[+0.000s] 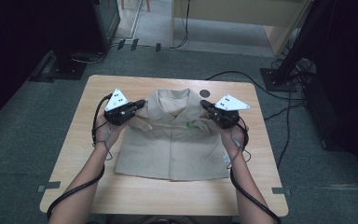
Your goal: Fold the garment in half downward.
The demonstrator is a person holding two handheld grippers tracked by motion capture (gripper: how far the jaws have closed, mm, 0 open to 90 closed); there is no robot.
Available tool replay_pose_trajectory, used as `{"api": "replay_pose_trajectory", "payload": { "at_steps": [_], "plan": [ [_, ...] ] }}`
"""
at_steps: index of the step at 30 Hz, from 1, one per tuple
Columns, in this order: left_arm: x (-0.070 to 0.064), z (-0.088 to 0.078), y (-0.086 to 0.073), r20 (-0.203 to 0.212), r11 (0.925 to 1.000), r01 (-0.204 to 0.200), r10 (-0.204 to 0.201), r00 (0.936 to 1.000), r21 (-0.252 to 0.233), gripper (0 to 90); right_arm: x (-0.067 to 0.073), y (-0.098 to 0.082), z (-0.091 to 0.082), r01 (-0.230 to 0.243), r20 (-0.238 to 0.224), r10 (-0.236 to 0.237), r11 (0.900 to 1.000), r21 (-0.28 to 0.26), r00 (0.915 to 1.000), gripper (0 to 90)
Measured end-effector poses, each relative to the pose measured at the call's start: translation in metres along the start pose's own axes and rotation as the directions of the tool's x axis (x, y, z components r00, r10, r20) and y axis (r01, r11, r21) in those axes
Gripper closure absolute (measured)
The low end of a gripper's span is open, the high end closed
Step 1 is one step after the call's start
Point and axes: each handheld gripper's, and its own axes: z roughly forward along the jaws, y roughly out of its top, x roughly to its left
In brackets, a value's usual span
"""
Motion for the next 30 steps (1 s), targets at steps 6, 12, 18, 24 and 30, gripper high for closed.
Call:
{"api": "replay_pose_trajectory", "payload": {
  "at_steps": [6,12,18,24,30],
  "plan": [
    [-0.013,-0.011,-0.009,-0.011,1.0,-0.004,0.004,0.9999,0.003,90.0,0.019,-0.006,-0.013,0.049,0.003,-0.049,0.999,0.016,0.9988,89.4],
    [-0.025,-0.023,-0.017,-0.01,1.0,0.003,-0.003,0.9999,-0.005,90.0,0.033,-0.013,-0.022,0.055,-0.005,-0.055,0.998,0.008,0.9985,89.3],
    [-0.033,-0.029,-0.026,0.01,0.9998,0.021,-0.021,0.9997,0.006,90.0,0.044,-0.023,-0.03,0.055,-0.025,-0.055,0.998,0.013,0.9982,89.2],
    [-0.042,-0.032,-0.035,0.027,0.9987,0.044,-0.045,0.9986,0.024,90.0,0.051,-0.034,-0.035,0.035,-0.04,-0.034,0.999,0.03,0.9986,89.3],
    [-0.05,-0.039,-0.042,0.03,0.9988,0.041,-0.042,0.9987,0.026,90.0,0.06,-0.042,-0.039,0.051,-0.038,-0.049,0.997,0.05,0.9981,89.2]
  ]
}}
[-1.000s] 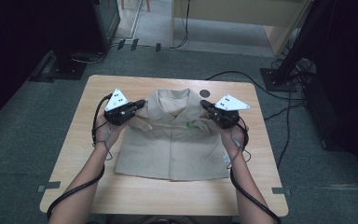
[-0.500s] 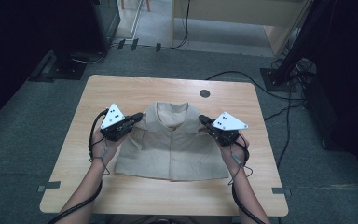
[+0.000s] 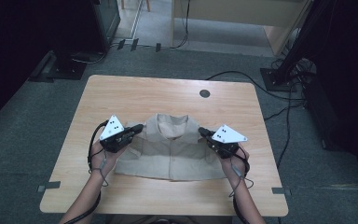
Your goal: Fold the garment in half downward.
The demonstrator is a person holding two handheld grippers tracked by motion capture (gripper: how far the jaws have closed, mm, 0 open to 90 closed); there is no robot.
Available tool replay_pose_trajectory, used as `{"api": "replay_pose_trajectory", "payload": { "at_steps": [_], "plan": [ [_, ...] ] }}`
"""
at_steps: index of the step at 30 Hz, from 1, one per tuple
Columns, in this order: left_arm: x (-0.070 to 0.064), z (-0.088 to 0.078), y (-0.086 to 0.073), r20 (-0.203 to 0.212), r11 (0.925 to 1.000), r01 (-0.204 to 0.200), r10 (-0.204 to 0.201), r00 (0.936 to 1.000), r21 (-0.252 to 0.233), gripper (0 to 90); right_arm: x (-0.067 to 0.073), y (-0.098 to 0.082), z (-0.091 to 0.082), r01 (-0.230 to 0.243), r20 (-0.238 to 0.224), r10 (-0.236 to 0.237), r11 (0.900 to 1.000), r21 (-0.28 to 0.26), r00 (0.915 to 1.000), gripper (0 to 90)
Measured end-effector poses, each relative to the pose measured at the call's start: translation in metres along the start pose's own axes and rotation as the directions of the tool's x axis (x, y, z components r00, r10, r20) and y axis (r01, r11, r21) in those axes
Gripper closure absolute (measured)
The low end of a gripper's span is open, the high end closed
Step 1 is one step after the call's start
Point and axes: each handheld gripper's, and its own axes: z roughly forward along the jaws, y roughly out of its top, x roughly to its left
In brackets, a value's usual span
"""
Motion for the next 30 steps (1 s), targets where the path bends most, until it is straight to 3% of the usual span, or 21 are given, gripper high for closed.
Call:
{"api": "replay_pose_trajectory", "payload": {
  "at_steps": [6,12,14,22,30],
  "plan": [
    [-0.004,-0.002,-0.008,0.01,0.9998,-0.006,0.006,0.9999,0.02,90.0,0.007,-0.008,0.0,-0.005,-0.012,0.005,1.0,0.016,0.9999,89.2],
    [-0.008,-0.002,-0.019,0.04,0.9994,0.012,-0.013,0.9991,0.032,90.0,0.014,-0.022,0.001,-0.035,-0.037,0.037,0.999,0.035,0.9986,89.2],
    [-0.01,0.0,-0.022,0.045,0.998,0.002,-0.005,0.999,0.063,90.0,0.016,-0.026,0.001,-0.046,-0.046,0.047,0.998,0.038,0.9978,89.2],
    [-0.008,0.0,-0.033,0.082,0.9955,0.009,-0.017,0.9965,0.094,90.0,0.021,-0.039,0.003,-0.05,-0.081,0.054,0.997,0.057,0.9952,89.2],
    [-0.003,0.007,-0.046,0.122,0.9859,0.024,-0.044,0.9915,0.165,89.8,0.021,-0.052,0.006,-0.074,-0.129,0.084,0.994,0.079,0.9881,88.8]
  ]
}}
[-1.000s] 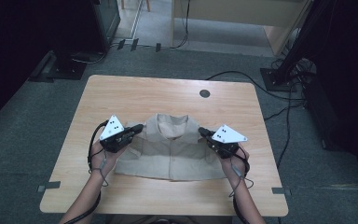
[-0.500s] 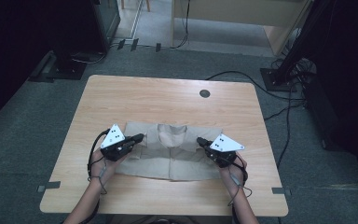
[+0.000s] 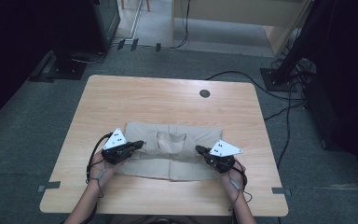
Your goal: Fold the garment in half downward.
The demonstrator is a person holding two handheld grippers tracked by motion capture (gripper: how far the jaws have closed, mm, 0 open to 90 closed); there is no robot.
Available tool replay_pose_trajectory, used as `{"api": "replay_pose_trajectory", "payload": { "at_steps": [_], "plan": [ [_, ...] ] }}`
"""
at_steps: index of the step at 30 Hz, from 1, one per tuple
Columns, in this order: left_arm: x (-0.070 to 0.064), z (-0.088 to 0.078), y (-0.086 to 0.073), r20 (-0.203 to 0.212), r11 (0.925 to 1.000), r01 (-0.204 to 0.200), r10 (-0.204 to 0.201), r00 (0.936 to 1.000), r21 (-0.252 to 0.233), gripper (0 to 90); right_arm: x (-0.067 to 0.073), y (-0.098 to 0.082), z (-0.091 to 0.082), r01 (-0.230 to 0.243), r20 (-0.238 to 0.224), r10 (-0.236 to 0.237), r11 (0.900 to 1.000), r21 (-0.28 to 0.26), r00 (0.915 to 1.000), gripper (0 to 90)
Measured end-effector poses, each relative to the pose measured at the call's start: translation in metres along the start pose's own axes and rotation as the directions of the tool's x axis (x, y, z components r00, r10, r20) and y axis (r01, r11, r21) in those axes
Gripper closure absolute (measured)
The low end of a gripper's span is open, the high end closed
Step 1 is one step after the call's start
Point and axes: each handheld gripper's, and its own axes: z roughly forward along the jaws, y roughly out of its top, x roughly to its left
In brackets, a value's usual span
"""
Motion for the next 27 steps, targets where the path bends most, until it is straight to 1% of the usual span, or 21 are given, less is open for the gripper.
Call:
{"api": "replay_pose_trajectory", "payload": {
  "at_steps": [1,3,5,7,11,12,13,16,17,19,21,23,24,25,26,27],
  "plan": [
    [0.001,0.0,-0.002,0.005,1.0,-0.006,0.006,1.0,0.005,89.8,0.0,-0.001,0.0,-0.003,-0.004,0.003,1.0,0.003,1.0,88.8],
    [0.002,-0.001,-0.004,0.022,0.9999,0.013,-0.014,0.9997,0.004,89.8,0.0,-0.003,0.002,-0.01,-0.015,0.01,1.0,0.006,0.9998,88.8],
    [0.003,0.0,-0.005,0.024,0.9998,0.012,-0.012,0.9996,0.018,89.8,0.0,-0.005,0.002,-0.016,-0.026,0.016,1.0,0.013,0.9995,88.8],
    [0.003,0.001,-0.006,0.029,0.9993,0.01,-0.011,0.9995,0.035,89.8,0.0,-0.006,0.003,-0.018,-0.04,0.019,1.0,0.018,0.999,88.7],
    [0.002,0.004,-0.008,0.044,0.9972,-0.01,0.007,0.999,0.074,89.6,0.001,-0.009,0.005,-0.013,-0.065,0.015,0.999,0.037,0.9978,88.1],
    [0.002,0.005,-0.009,0.053,0.9965,-0.015,0.01,0.9985,0.082,89.5,0.001,-0.009,0.005,-0.014,-0.068,0.016,0.999,0.037,0.9976,87.3],
    [0.003,0.006,-0.01,0.076,0.9954,-0.012,0.004,0.9971,0.095,89.0,0.0,-0.01,0.005,-0.014,-0.073,0.017,0.999,0.036,0.9972,86.9],
    [0.003,0.007,-0.012,0.104,0.9928,-0.013,0.0,0.9946,0.119,88.3,-0.001,-0.011,0.006,-0.011,-0.091,0.015,0.999,0.043,0.9958,85.5],
    [0.003,0.007,-0.012,0.106,0.9919,-0.017,0.004,0.9944,0.126,88.0,-0.001,-0.012,0.007,-0.008,-0.102,0.013,0.999,0.045,0.9947,84.6],
    [0.004,0.008,-0.012,0.124,0.991,-0.009,-0.008,0.9922,0.133,86.7,-0.001,-0.013,0.008,-0.008,-0.12,0.015,0.998,0.057,0.9926,83.3],
    [0.004,0.007,-0.013,0.14,0.9898,-0.015,-0.005,0.9901,0.142,84.2,-0.003,-0.013,0.007,-0.013,-0.143,0.02,0.998,0.055,0.9895,81.7],
    [0.004,0.006,-0.014,0.147,0.9895,-0.022,0.001,0.9892,0.143,82.6,-0.004,-0.013,0.007,-0.022,-0.169,0.031,0.998,0.056,0.9851,79.0],
    [0.005,0.006,-0.014,0.154,0.9903,-0.019,-0.002,0.9881,0.138,79.7,-0.005,-0.013,0.006,-0.022,-0.18,0.032,0.998,0.056,0.9831,77.9],
    [0.006,0.005,-0.014,0.169,0.9912,-0.008,-0.014,0.9856,0.132,73.8,-0.006,-0.013,0.006,-0.021,-0.199,0.032,0.998,0.056,0.9796,76.8],
    [0.006,0.005,-0.014,0.183,0.991,-0.005,-0.019,0.983,0.134,71.8,-0.006,-0.014,0.005,-0.015,-0.21,0.027,0.998,0.055,0.9774,76.7],
    [0.006,0.005,-0.014,0.189,0.9907,-0.014,-0.012,0.9819,0.135,71.2,-0.006,-0.014,0.005,-0.012,-0.217,0.024,0.998,0.057,0.9758,75.7]
  ]
}}
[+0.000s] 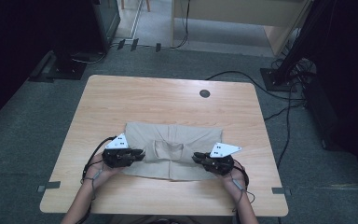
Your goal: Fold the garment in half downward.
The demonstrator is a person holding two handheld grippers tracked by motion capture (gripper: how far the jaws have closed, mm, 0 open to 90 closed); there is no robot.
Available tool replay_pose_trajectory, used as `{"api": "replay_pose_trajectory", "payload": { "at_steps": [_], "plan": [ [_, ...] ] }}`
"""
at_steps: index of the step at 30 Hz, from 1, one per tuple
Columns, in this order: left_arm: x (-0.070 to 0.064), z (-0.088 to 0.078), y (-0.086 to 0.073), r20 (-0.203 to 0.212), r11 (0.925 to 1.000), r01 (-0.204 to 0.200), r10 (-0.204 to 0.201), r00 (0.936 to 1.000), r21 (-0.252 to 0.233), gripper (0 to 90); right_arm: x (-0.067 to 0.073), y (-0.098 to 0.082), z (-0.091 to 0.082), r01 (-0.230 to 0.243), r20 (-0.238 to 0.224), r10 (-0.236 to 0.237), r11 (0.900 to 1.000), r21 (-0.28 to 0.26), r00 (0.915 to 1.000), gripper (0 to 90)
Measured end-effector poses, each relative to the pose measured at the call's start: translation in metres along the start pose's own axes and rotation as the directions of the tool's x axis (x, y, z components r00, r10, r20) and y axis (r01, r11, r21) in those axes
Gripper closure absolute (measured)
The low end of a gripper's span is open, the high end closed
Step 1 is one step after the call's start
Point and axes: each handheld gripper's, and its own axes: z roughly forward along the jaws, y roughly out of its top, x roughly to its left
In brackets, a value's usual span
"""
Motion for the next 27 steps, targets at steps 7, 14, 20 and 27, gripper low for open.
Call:
{"api": "replay_pose_trajectory", "payload": {
  "at_steps": [7,14,20,27],
  "plan": [
    [0.002,-0.003,-0.001,0.014,0.9999,-0.012,0.012,0.9998,0.007,51.4,0.001,0.002,-0.005,0.021,-0.064,-0.023,0.999,-0.026,0.9977,69.7],
    [0.002,-0.011,-0.001,-0.021,0.998,-0.033,0.031,0.9993,-0.054,40.2,-0.001,0.0,-0.009,0.016,-0.119,-0.022,0.999,-0.049,0.9927,58.0],
    [0.01,-0.013,-0.005,-0.072,0.9951,-0.003,-0.004,0.9974,-0.099,30.7,-0.003,0.0,-0.012,0.021,-0.058,-0.025,0.997,-0.076,0.998,49.7],
    [0.015,-0.016,-0.007,-0.129,0.9937,0.022,-0.036,0.9909,-0.11,29.7,-0.004,-0.003,-0.006,0.003,0.002,-0.003,0.998,-0.06,1.0,40.0]
  ]
}}
